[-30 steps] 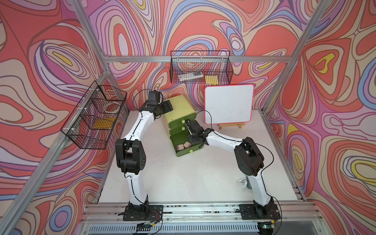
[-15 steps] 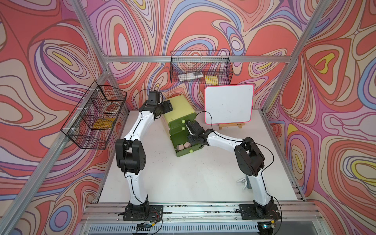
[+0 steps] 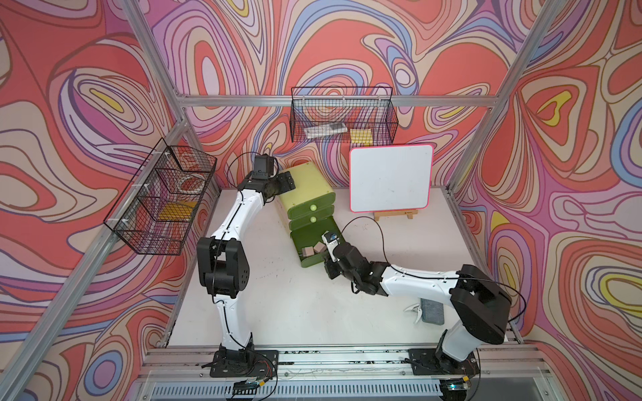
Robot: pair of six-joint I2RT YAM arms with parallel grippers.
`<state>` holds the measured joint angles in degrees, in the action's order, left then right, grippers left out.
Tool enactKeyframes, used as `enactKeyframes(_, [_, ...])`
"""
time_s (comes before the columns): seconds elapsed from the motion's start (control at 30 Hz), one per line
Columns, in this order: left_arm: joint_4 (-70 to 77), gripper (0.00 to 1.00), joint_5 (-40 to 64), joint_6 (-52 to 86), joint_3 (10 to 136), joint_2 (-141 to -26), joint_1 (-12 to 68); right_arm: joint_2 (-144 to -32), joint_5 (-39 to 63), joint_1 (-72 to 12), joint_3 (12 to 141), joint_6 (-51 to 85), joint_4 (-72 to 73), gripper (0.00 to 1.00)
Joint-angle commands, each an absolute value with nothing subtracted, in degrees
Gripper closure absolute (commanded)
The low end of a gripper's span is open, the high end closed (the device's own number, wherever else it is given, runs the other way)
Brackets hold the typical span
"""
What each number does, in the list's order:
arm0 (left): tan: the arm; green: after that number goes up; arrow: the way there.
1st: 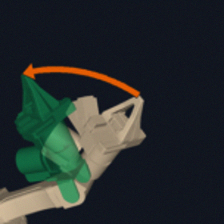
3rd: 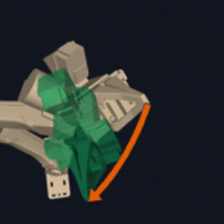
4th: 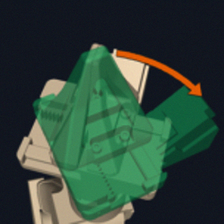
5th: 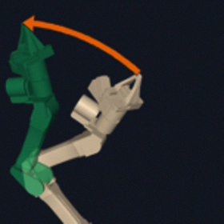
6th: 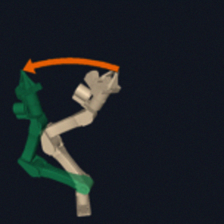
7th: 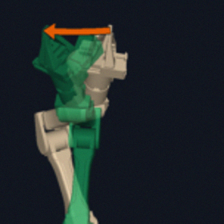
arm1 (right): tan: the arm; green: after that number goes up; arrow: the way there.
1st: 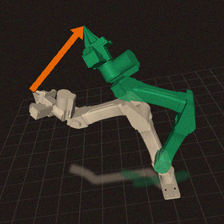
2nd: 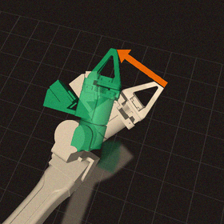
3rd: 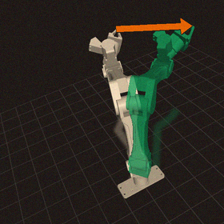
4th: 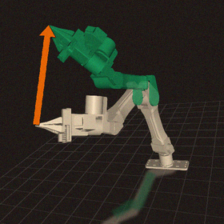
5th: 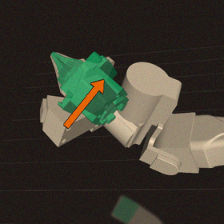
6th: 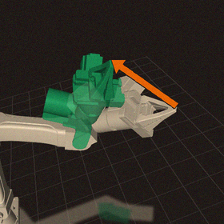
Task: Place the plugs into the drawer by color
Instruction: Place the plug in the drawer, then close the drawer in the storage box.
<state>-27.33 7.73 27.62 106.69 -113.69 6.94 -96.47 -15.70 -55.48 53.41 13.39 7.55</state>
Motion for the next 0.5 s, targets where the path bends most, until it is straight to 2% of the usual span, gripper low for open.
enactKeyframes(0.0, [-39.8,0.16,8.0,24.8,103.8,-117.1,8.1,-99.6,-21.0,-57.6,49.7,15.3,17.6,0.85])
enactKeyframes(0.2, [-39.8,0.16,8.4,25.0,103.5,-117.6,9.1,-105.3,-25.4,-58.4,45.0,13.3,30.2,1.00])
enactKeyframes(0.47, [-40.0,0.16,7.3,25.0,102.0,-116.6,9.3,-112.9,-26.3,-58.4,48.3,10.7,36.3,1.00])
